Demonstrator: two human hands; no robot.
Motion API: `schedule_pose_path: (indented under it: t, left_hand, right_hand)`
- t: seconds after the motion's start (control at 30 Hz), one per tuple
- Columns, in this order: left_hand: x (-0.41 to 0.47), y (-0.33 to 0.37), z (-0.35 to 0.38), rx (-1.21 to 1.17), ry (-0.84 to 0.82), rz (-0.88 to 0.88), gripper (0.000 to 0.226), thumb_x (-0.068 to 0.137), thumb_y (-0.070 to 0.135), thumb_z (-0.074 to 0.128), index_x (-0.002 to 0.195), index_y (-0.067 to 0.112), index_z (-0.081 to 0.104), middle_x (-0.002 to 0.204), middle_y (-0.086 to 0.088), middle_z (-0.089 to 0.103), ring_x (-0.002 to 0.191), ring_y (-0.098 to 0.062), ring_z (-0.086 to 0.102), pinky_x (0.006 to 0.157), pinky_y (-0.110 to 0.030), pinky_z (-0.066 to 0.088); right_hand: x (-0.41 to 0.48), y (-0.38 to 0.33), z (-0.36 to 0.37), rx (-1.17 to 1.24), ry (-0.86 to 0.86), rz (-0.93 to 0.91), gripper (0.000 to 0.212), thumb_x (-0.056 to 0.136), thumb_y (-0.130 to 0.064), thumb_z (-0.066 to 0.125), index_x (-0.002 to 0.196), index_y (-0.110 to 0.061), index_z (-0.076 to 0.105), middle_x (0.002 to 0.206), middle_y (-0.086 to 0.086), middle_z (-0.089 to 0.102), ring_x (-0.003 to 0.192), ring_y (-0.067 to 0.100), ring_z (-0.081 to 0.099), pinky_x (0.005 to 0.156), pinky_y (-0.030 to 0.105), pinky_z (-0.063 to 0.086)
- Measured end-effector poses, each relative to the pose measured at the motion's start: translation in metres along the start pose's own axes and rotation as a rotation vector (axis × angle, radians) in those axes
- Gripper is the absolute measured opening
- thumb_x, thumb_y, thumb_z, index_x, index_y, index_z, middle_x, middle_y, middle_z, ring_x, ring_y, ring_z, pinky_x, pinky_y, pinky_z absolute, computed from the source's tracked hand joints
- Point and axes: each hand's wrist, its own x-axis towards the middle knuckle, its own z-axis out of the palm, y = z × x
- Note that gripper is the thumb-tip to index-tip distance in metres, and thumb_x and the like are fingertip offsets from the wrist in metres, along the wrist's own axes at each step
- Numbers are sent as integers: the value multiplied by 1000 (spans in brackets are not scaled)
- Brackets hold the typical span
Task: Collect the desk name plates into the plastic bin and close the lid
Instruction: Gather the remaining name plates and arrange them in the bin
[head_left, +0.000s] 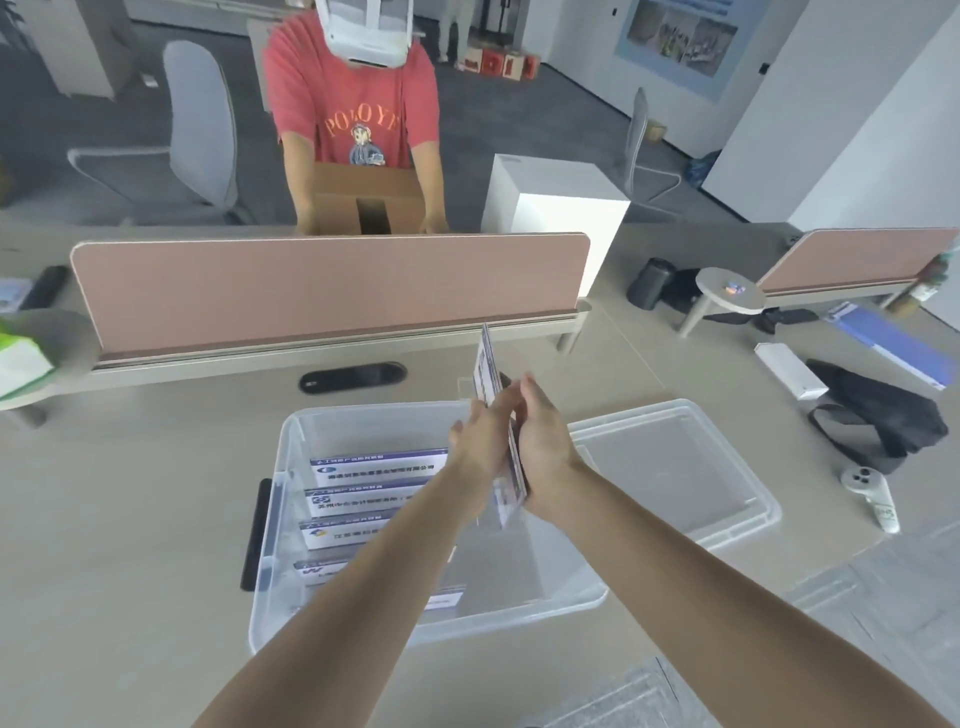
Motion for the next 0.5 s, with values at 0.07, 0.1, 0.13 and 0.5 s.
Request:
schedule_pose_path:
  t: [0.07, 0.1, 0.13, 0.5]
  left_hand:
    - [2, 1, -1, 28, 60, 29, 61, 75, 69, 43, 118, 30, 62, 141, -9, 49, 142, -33, 33, 114, -51, 29]
    - [7, -1, -4, 53, 71, 26, 55, 72, 66, 44, 105, 26, 64, 128, -11, 56, 136, -36, 41, 110, -51, 34]
    - [12, -6, -6, 84, 73, 20, 48, 67, 65, 48, 92, 26, 63, 114, -8, 63, 126, -34, 51, 104, -48, 43]
    - [67, -55, 12, 225, 131, -194, 39, 60, 51, 43, 81, 22, 59, 97, -8, 64, 91, -26, 62, 76, -31, 45]
  right_hand:
    - [10, 9, 1, 94, -21, 64, 54, 88, -63, 47, 114, -20, 64, 111, 6, 63, 121, 29, 55, 107, 45, 38]
    - [15, 14, 3, 120, -39, 89, 59, 78, -68, 51, 111, -22, 68, 107, 3, 63, 122, 27, 56, 107, 43, 37]
    - [21, 19, 3, 127, -30, 108, 65, 70, -71, 53, 112, -25, 69, 108, 4, 65, 121, 26, 58, 108, 41, 37]
    - [70, 30, -31, 192, 61, 337, 69, 69, -61, 56, 119, -14, 65, 105, 13, 69, 94, 27, 65, 106, 41, 43]
